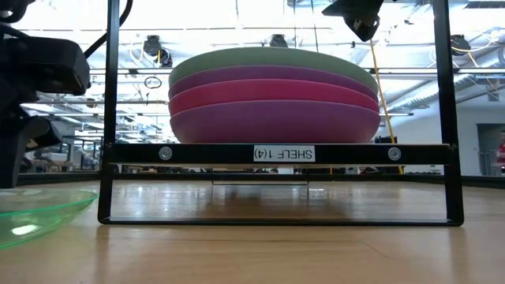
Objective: Place and stack plates onto a shelf
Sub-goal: Stack the small green plate on top of the small orange plate on the shelf
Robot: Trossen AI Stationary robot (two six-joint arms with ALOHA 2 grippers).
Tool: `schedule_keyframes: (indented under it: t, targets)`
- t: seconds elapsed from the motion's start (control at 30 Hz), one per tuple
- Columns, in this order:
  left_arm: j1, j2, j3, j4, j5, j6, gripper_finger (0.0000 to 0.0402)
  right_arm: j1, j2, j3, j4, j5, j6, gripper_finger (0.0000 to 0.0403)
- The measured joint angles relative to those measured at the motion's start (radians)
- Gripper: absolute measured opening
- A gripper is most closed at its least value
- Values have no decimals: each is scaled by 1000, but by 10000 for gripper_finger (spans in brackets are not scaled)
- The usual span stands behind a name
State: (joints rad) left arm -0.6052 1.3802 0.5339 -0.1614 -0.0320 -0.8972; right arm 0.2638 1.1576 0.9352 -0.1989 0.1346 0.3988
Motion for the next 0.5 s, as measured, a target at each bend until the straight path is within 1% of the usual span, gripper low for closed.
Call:
schedule_keyframes:
  t: [0.33,0.5]
  targets:
    - [-29,-9,0,10,-14,-65,108,0,0,0,0,0,0,136]
    - [-53,0,0,43,-17,-110,108,0,0,0,0,0,0,136]
